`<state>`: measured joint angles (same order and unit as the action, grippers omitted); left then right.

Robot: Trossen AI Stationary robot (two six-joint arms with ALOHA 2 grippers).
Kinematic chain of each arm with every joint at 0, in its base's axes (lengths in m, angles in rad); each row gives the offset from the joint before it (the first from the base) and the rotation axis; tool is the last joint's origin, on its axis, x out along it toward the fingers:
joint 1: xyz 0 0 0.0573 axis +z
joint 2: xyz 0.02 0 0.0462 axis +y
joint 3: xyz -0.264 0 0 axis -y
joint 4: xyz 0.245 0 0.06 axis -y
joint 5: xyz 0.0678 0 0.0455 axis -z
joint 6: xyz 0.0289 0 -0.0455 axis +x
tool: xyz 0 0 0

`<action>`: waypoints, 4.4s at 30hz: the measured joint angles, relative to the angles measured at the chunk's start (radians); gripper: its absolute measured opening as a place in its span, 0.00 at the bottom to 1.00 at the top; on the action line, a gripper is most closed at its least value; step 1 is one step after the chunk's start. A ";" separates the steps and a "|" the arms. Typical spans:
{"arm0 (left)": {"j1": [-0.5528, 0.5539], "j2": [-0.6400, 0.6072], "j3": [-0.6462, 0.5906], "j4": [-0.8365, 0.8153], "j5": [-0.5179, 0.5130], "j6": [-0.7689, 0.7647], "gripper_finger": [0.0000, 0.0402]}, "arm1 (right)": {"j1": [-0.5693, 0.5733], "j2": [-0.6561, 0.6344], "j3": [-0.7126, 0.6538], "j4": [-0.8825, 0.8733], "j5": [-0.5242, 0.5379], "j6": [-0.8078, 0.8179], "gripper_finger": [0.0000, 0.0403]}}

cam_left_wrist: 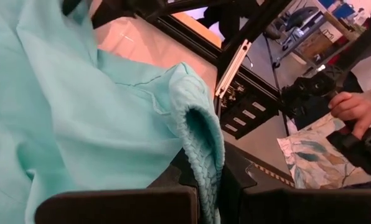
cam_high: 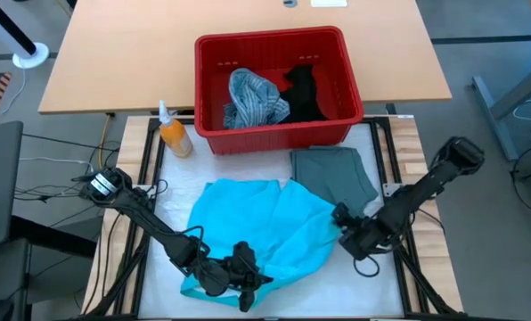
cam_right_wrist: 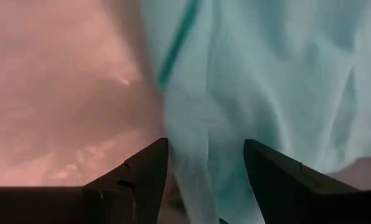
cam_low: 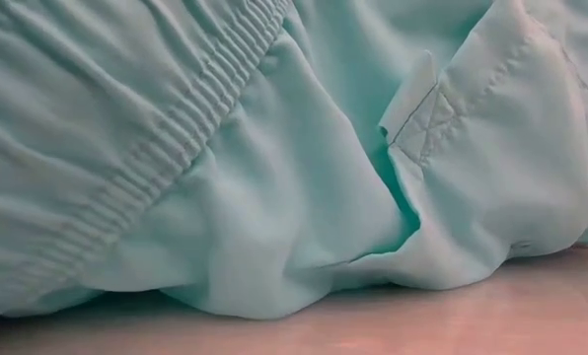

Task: Fold Laundry from Bin
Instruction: Fold the light blue shorts

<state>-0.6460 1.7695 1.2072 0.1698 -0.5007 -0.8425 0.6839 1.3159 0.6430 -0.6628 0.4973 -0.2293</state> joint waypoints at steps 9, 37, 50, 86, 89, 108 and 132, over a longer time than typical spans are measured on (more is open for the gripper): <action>-0.004 0.000 0.000 0.004 0.006 -0.010 0.01 | -0.018 0.093 0.000 0.017 -0.078 0.003 0.20; -0.352 -0.123 -0.001 -0.437 -0.524 -0.498 0.01 | -0.537 0.480 0.746 0.594 -0.102 -0.414 0.05; -0.506 -0.122 -0.001 -0.873 -0.415 -1.022 0.01 | -0.669 0.904 1.204 0.568 -0.160 -0.245 0.05; -0.538 -0.121 -0.001 -1.317 -0.097 -1.181 0.03 | -0.700 0.818 1.277 0.100 -0.467 0.162 0.57; -0.538 -0.121 -0.001 -1.320 -0.097 -1.183 0.03 | -0.707 0.822 1.265 0.103 -0.612 0.249 0.56; -0.540 -0.121 0.005 -1.414 0.146 -1.057 0.06 | -0.526 0.845 0.893 0.455 -0.705 0.511 0.42; -0.718 -0.249 0.022 -1.306 0.191 -0.680 0.57 | -0.529 0.844 0.868 0.460 -0.653 0.520 0.38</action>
<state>-1.3641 1.5208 1.2293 -1.1358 -0.3099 -1.5221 0.1547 2.1597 1.5108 -0.2028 -0.1555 0.2907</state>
